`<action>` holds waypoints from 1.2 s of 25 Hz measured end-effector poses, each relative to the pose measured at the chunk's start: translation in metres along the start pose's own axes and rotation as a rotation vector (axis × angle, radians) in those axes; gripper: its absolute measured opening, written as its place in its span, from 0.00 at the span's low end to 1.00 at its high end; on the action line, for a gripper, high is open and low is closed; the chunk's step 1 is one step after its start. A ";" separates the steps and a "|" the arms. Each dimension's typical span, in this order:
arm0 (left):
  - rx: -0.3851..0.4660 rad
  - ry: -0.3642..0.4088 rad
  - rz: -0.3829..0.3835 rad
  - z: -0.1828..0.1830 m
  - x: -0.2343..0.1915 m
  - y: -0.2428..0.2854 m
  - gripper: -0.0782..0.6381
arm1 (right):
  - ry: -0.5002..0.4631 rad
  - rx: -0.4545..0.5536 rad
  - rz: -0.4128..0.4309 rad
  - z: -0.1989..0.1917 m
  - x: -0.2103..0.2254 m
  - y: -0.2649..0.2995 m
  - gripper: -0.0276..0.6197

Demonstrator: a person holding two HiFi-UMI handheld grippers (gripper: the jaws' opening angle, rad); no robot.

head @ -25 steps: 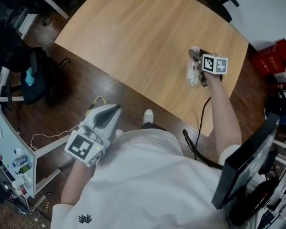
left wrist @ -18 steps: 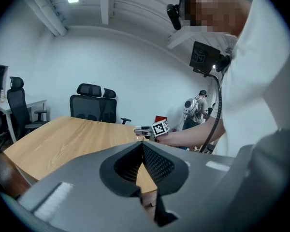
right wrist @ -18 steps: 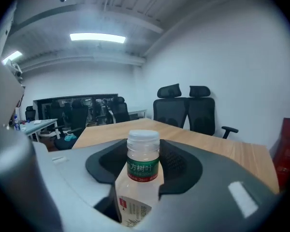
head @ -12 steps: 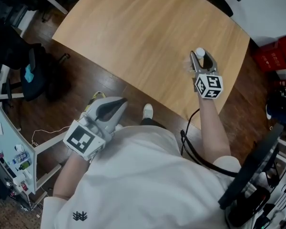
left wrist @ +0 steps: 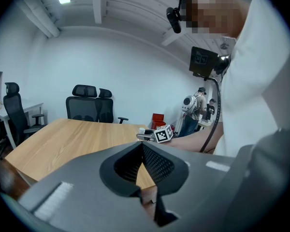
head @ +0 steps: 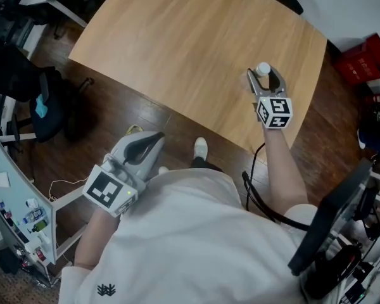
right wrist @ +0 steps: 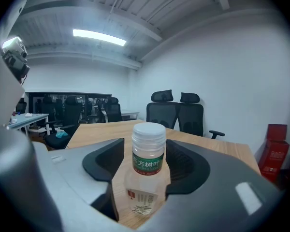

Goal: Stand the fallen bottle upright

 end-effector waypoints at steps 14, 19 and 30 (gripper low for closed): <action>0.074 0.104 -0.108 -0.059 0.004 -0.068 0.11 | 0.049 0.015 -0.197 -0.005 -0.064 -0.144 0.55; 0.084 0.153 -0.244 -0.095 0.025 -0.096 0.11 | 0.126 -0.008 -0.229 -0.029 -0.153 -0.245 0.55; 0.088 0.242 -0.398 -0.151 0.079 -0.133 0.11 | 0.145 -0.019 -0.212 -0.070 -0.319 -0.387 0.55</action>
Point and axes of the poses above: the fingertips, and each gripper's own axes: y forward along the fingers, x to its right, z out of its top, the point moved 2 cm from there along -y, backward along the fingers, and after that the axes turned 15 degrees about -x, right-handed, at the moved point
